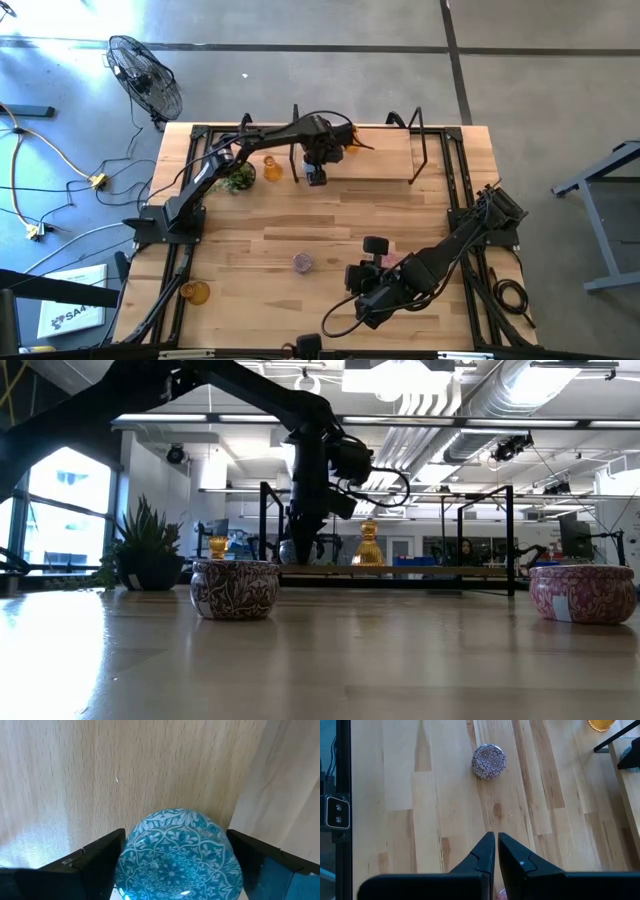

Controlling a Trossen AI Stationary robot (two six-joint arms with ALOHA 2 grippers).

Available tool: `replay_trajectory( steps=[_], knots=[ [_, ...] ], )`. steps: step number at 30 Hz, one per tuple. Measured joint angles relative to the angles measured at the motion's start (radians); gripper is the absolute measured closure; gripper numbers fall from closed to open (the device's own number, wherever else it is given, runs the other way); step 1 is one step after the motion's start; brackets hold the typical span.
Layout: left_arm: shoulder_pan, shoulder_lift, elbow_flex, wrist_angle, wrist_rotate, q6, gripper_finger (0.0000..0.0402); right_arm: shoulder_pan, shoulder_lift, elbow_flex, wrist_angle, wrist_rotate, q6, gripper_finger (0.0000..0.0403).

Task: Pick & Place candle stick holders
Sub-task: Put the blue scented candle on the shelf, then put the top yellow candle holder on the shelf aligned with the other yellow candle holder

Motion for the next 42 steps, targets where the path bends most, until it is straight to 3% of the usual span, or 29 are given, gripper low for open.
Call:
replay_trajectory(
  steps=[23, 34, 42],
  knots=[
    [-0.001, -0.013, 0.003, 0.032, 0.001, 0.020, 0.0069, 0.029, 0.000, 0.000, 0.000, 0.021, 0.004, 0.0387],
    [-0.012, -0.066, 0.013, 0.054, 0.106, 0.044, 0.0069, 0.034, 0.000, 0.000, -0.011, 0.023, 0.019, 0.0387],
    [-0.022, -0.084, 0.012, 0.031, 0.120, 0.047, 0.0069, 0.036, 0.000, 0.000, -0.015, 0.026, 0.026, 0.0387]
  ],
)
